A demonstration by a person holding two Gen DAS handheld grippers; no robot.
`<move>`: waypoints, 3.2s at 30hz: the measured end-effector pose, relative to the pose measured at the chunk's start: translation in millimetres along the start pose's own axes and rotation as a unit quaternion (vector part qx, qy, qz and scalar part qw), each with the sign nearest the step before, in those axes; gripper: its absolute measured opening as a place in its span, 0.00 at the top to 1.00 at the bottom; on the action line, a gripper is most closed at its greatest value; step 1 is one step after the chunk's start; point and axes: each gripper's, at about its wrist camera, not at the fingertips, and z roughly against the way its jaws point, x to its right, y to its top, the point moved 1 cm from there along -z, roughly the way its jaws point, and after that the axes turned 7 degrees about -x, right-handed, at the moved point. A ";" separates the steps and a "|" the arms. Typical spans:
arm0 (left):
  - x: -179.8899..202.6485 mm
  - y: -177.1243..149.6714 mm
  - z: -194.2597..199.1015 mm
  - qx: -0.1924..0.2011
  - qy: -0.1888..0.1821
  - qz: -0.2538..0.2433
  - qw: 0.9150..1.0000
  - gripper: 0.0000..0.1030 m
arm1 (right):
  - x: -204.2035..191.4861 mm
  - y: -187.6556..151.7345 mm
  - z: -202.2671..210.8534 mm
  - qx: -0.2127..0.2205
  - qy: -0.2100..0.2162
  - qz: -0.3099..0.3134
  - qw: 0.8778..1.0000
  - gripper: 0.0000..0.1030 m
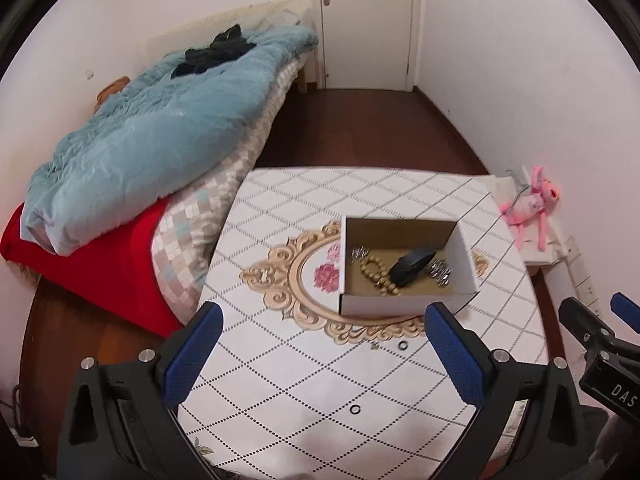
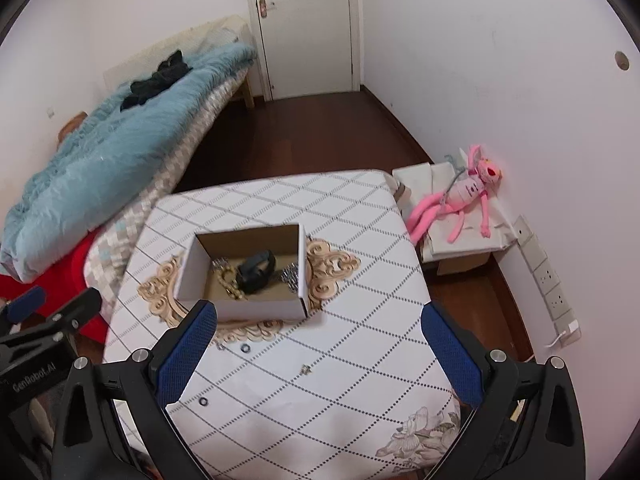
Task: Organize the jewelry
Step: 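Move the left tool toward the small black ring on the table, then grasp the small black ring with the left tool while the right tool grasps a small charm, then carry the ring and charm over the box with both tools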
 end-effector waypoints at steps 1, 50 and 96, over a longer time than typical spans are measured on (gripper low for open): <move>-0.9 -3.8 -7.6 -0.007 0.001 0.000 1.000 0.00 | 0.6 -2.9 -8.8 -0.008 -0.003 0.001 1.000 0.00; 35.7 -99.6 -126.0 -0.149 -0.054 -0.053 0.986 0.90 | 14.3 -75.3 -157.0 -0.136 0.062 -0.041 0.988 0.25; 39.7 103.3 -144.8 -0.116 -0.120 -0.055 0.985 0.90 | -23.8 106.4 -181.7 -0.110 0.167 -0.018 0.980 0.93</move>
